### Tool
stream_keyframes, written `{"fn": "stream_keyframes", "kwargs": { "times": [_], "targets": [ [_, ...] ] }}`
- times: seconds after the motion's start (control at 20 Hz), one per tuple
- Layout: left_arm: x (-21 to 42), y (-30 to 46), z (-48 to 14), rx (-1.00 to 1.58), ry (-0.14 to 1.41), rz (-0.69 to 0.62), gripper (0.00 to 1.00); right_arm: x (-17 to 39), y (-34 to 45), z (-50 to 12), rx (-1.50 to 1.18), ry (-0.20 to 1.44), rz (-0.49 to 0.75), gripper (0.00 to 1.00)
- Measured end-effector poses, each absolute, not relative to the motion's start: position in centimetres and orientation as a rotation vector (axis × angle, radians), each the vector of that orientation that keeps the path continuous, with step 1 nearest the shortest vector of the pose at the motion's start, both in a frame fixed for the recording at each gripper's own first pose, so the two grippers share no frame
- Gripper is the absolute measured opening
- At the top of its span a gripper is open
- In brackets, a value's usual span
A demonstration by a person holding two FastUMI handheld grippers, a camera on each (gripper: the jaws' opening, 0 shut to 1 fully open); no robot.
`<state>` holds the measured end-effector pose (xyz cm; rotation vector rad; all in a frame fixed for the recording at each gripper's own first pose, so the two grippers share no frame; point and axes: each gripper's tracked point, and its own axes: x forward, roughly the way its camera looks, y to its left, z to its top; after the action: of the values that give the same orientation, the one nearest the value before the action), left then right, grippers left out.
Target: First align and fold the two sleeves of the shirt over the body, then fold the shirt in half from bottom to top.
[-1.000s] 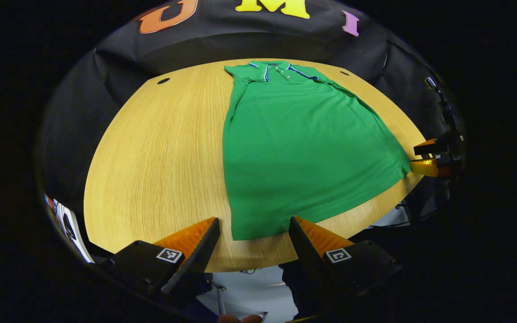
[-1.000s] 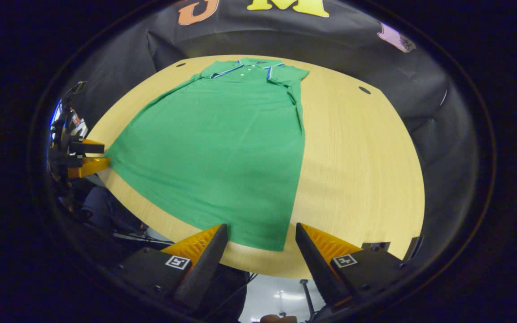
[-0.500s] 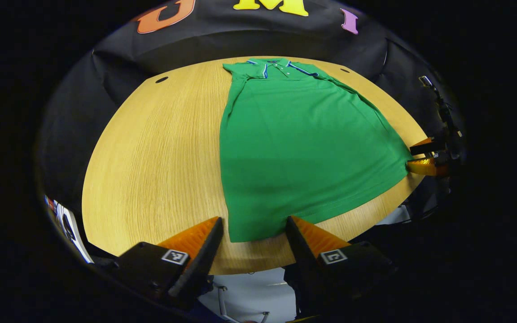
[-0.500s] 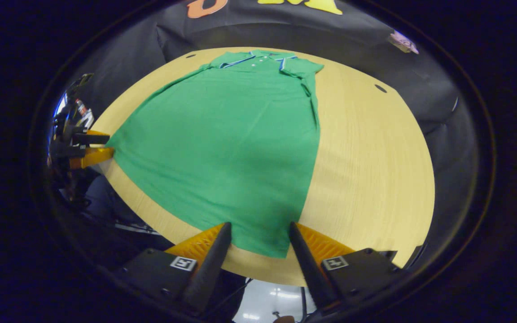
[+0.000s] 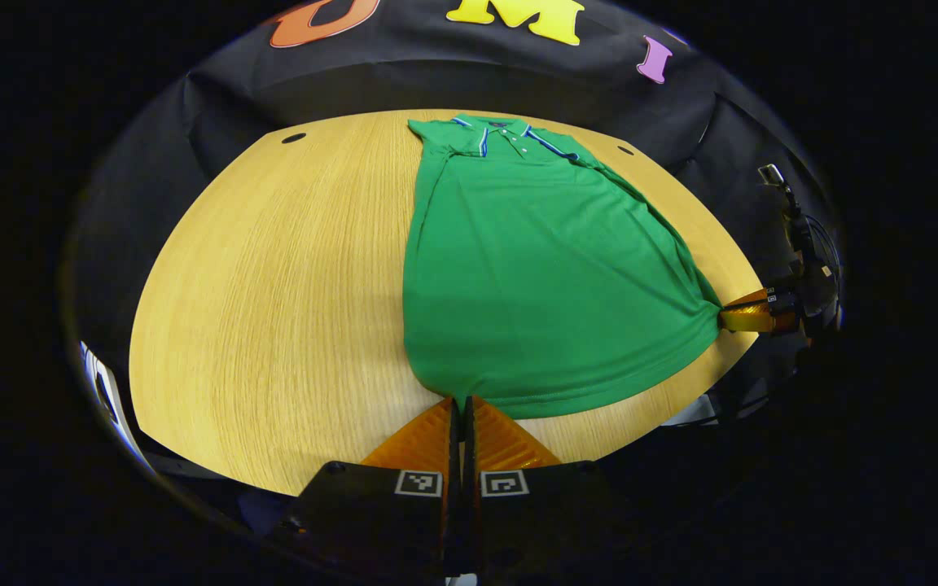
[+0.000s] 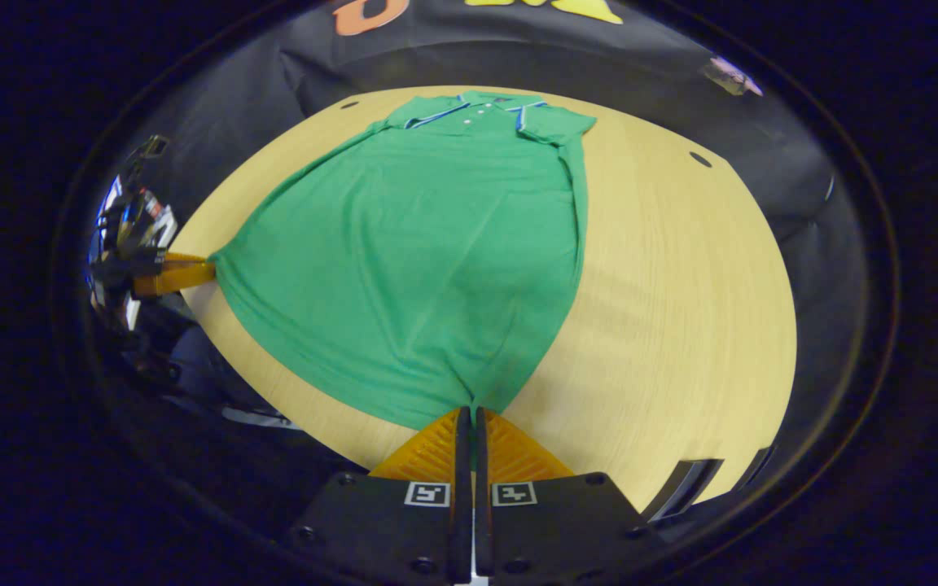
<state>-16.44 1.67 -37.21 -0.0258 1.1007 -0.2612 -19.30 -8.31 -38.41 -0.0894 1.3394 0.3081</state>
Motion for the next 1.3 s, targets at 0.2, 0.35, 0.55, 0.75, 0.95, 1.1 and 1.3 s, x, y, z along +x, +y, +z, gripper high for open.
{"fn": "stream_keyframes", "kwargs": {
  "times": [0.2, 0.35, 0.55, 0.75, 0.95, 1.1, 1.3],
  "targets": [
    [-14.1, 0.9, -34.8, -0.017, 1.042, -0.301, 0.03, -16.9, -8.4, -36.2, 0.041, 1.307, 0.255, 0.02],
    [-11.8, 0.7, -33.1, 0.001, 0.98, -0.317, 0.03, -14.6, -8.3, -34.5, 0.088, 1.257, 0.24, 0.04],
    [-9.0, -0.1, -30.6, -0.008, 0.905, -0.339, 0.03, -11.1, -7.9, -32.1, 0.095, 1.177, 0.248, 0.04],
    [-5.5, -0.4, -27.9, 0.004, 0.836, -0.341, 0.03, -7.1, -7.5, -29.6, 0.087, 1.089, 0.259, 0.04],
    [-1.9, -0.2, -24.7, -0.039, 0.763, -0.315, 0.03, -2.9, -7.6, -26.8, 0.08, 1.005, 0.263, 0.04],
    [-0.1, 0.0, -23.3, -0.041, 0.739, -0.324, 0.03, 0.0, -8.3, -25.1, 0.052, 0.953, 0.256, 0.04],
    [3.1, 0.7, -21.2, -0.066, 0.697, -0.308, 0.03, 3.3, -8.8, -23.3, 0.018, 0.894, 0.25, 0.04]
  ]
}}
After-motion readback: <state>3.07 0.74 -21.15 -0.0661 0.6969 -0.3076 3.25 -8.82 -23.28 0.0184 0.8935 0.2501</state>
